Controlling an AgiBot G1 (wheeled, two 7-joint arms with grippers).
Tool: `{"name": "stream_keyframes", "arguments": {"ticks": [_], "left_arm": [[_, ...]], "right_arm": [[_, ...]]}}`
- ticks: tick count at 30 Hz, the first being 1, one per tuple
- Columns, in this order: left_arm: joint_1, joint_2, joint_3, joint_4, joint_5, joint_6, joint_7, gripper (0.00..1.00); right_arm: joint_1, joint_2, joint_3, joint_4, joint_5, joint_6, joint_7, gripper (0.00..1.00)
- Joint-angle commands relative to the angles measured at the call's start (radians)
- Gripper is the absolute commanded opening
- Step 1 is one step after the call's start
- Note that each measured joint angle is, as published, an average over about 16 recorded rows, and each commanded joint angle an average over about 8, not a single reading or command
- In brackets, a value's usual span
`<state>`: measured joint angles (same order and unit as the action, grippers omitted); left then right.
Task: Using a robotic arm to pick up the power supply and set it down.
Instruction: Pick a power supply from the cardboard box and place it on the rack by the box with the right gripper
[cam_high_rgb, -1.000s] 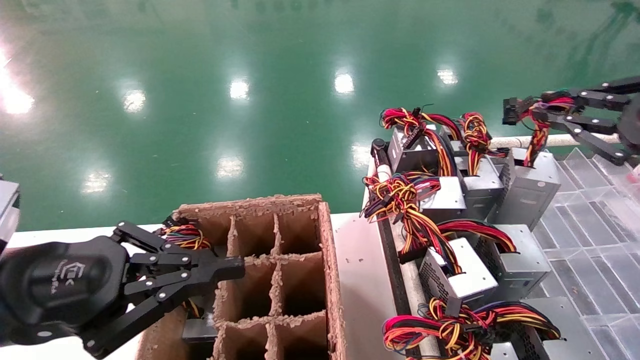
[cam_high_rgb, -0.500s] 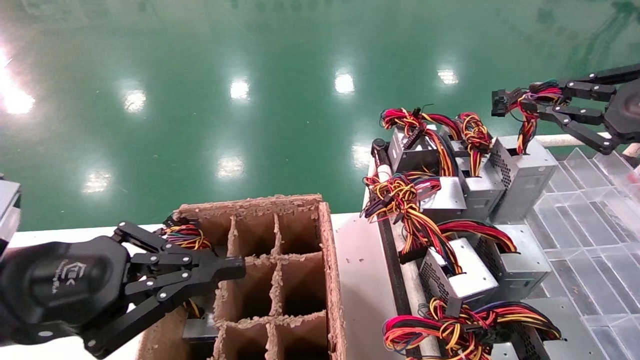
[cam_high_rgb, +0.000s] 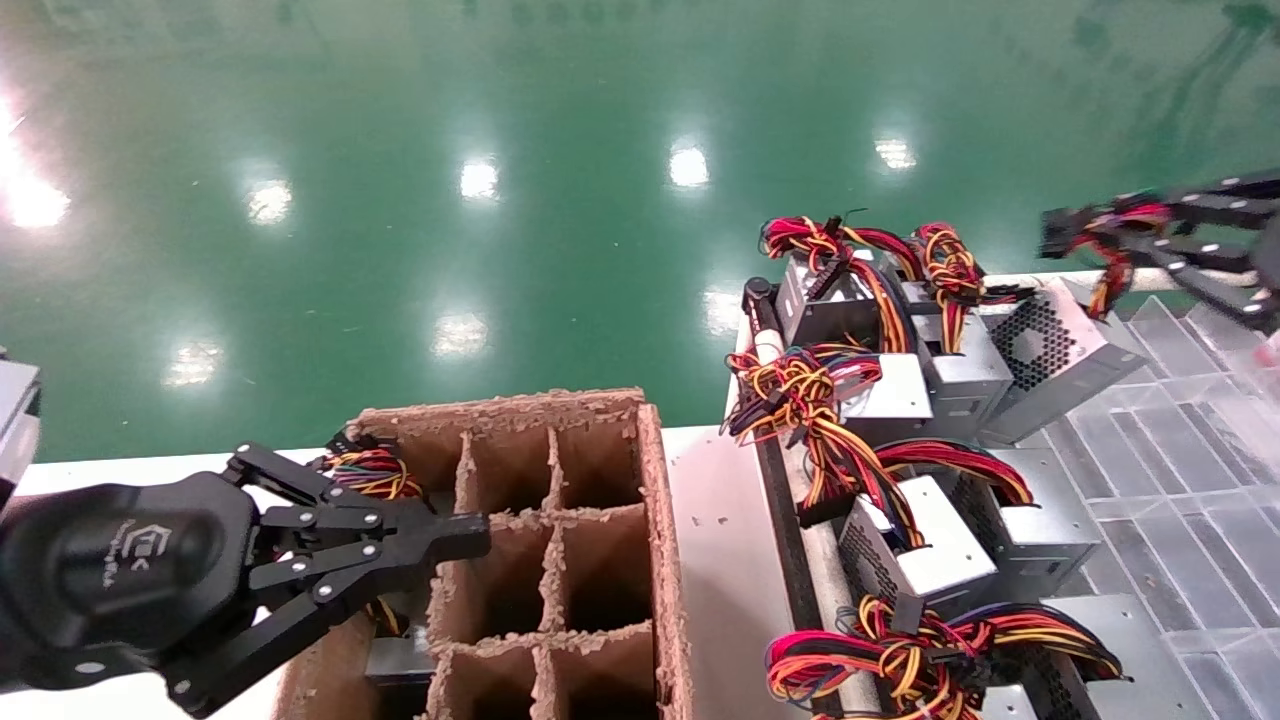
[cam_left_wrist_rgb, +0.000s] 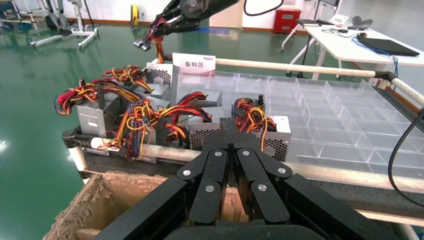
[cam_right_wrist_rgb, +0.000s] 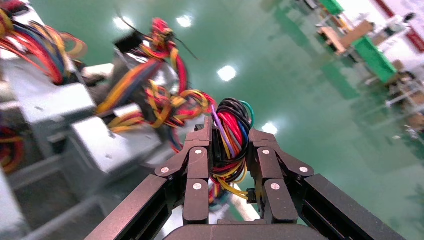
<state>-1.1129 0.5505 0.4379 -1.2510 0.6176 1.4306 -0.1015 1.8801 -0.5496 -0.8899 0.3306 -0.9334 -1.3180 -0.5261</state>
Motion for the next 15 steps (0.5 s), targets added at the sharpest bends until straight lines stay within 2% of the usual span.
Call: {"name": "stream_keyframes", "arguments": {"ticks": [1, 7, 15], "left_arm": [[0.0, 0.0, 0.0, 0.0, 0.0, 0.0, 0.0, 0.0], [0.0, 0.0, 0.0, 0.0, 0.0, 0.0, 0.0, 0.0], [0.0, 0.0, 0.0, 0.0, 0.0, 0.0, 0.0, 0.0]], "right_arm": [[0.008, 0.006, 0.002, -0.014, -0.003, 0.009, -0.011, 0.0], [0.018, -0.018, 0.002, -0.045, -0.005, 0.015, -0.03, 0.0], [0.005, -0.1, 0.007, -0.102, 0.009, 0.019, -0.063, 0.0]]}}
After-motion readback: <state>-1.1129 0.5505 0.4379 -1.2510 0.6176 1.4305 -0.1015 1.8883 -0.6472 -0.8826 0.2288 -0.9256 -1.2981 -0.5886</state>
